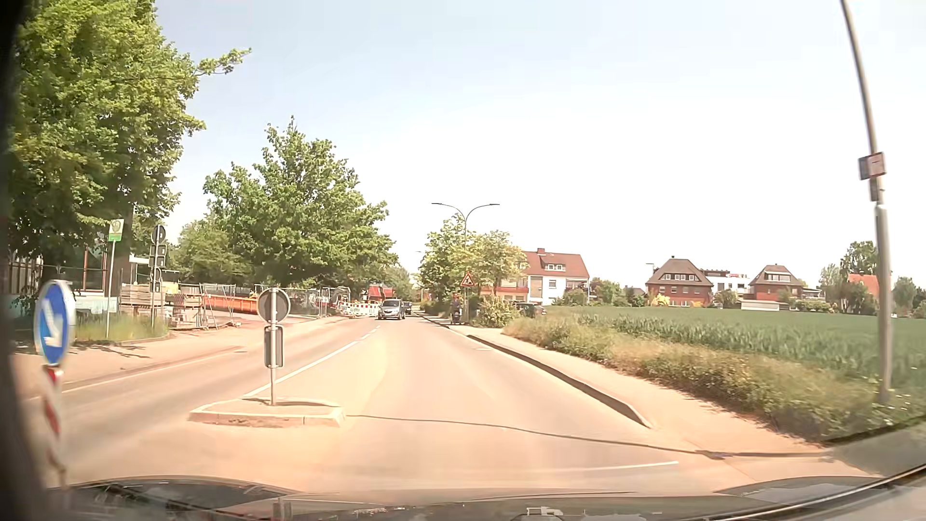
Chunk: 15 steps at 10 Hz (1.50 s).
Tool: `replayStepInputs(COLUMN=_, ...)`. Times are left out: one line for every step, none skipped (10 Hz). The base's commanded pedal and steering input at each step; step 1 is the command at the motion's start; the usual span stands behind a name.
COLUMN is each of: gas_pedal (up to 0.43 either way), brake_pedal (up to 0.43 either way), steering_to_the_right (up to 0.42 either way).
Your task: Follow the waypoints while adhering to traffic rules and regulations
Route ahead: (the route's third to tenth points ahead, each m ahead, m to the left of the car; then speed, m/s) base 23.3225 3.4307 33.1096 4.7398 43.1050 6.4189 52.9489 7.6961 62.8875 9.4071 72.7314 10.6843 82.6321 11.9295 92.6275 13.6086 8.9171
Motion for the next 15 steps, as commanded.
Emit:
replayStepInputs(gas_pedal=0.087, brake_pedal=0.000, steering_to_the_right=-0.043)
replayStepInputs(gas_pedal=0.087, brake_pedal=0.000, steering_to_the_right=-0.043)
replayStepInputs(gas_pedal=0.067, brake_pedal=0.000, steering_to_the_right=-0.044)
replayStepInputs(gas_pedal=0.039, brake_pedal=0.000, steering_to_the_right=-0.043)
replayStepInputs(gas_pedal=0.000, brake_pedal=0.000, steering_to_the_right=-0.042)
replayStepInputs(gas_pedal=0.000, brake_pedal=0.000, steering_to_the_right=-0.042)
replayStepInputs(gas_pedal=0.000, brake_pedal=0.000, steering_to_the_right=-0.042)
replayStepInputs(gas_pedal=0.000, brake_pedal=0.000, steering_to_the_right=-0.042)
replayStepInputs(gas_pedal=0.000, brake_pedal=0.000, steering_to_the_right=-0.041)
replayStepInputs(gas_pedal=0.000, brake_pedal=0.000, steering_to_the_right=-0.041)
replayStepInputs(gas_pedal=0.000, brake_pedal=0.000, steering_to_the_right=-0.041)
replayStepInputs(gas_pedal=0.000, brake_pedal=0.000, steering_to_the_right=-0.041)
replayStepInputs(gas_pedal=0.000, brake_pedal=0.000, steering_to_the_right=-0.041)
replayStepInputs(gas_pedal=0.000, brake_pedal=0.000, steering_to_the_right=-0.041)
replayStepInputs(gas_pedal=0.000, brake_pedal=0.000, steering_to_the_right=-0.041)
